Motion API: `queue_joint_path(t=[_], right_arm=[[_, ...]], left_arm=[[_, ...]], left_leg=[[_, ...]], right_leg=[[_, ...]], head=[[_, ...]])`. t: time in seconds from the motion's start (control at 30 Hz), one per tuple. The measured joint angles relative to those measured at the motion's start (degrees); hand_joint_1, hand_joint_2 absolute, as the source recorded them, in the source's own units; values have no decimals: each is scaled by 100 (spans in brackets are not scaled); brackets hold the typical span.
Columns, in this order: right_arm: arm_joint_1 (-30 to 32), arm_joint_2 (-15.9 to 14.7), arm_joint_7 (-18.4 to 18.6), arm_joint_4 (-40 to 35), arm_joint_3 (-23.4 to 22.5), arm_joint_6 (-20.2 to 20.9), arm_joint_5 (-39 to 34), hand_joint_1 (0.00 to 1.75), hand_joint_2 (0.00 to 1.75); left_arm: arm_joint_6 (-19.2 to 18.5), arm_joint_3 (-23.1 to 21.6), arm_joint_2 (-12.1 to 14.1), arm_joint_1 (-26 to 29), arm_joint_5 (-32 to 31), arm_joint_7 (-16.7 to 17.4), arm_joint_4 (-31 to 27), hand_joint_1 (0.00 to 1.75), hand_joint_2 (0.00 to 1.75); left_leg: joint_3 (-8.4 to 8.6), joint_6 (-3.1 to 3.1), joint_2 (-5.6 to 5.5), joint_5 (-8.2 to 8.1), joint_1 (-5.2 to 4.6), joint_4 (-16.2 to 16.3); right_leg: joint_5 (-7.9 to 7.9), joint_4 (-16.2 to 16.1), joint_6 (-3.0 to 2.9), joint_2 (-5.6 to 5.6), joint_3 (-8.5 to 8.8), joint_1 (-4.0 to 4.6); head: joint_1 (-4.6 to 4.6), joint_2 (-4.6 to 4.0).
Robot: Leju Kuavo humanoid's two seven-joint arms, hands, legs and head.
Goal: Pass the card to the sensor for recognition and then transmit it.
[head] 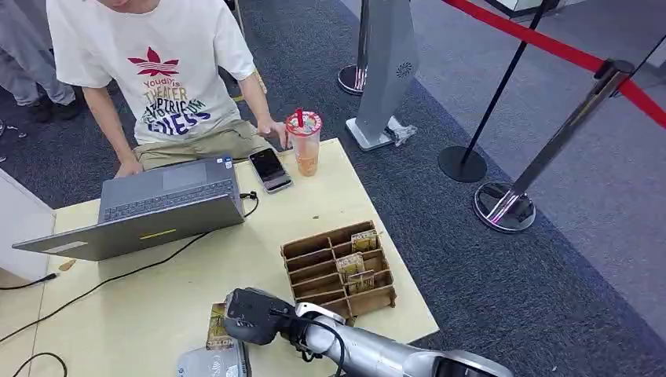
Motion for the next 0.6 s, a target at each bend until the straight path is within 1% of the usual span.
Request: queue_joint_path(t=[0.17,0.3,0.53,0.6], right_arm=[[-1,0,46,-160,7,-204,381,175,175],[12,0,135,-282,63,-252,634,175,175],[108,0,317,-376,249,181,626,175,175],[145,0,356,-394,330,242,628,175,175]], left_arm=[[2,2,0,-2,9,-2,0,0,0],[4,2,-2,-3,22,-2,0,0,0],[22,2,-7,-3,59,-9,0,0,0],[22,2,-11,-3,66,-13,0,0,0]], left_leg=[[0,0,0,0,0,0],[1,0,0,0,1,0],[0,0,0,0,1,0],[0,0,0,0,0,0]], right_leg=[[-1,0,-1,0,-1,0],[-1,0,-1,0,-1,0],[-1,0,-1,0,-1,0],[-1,0,-1,0,-1,0]], head=[[0,0],[0,0],[0,0],[0,0]])
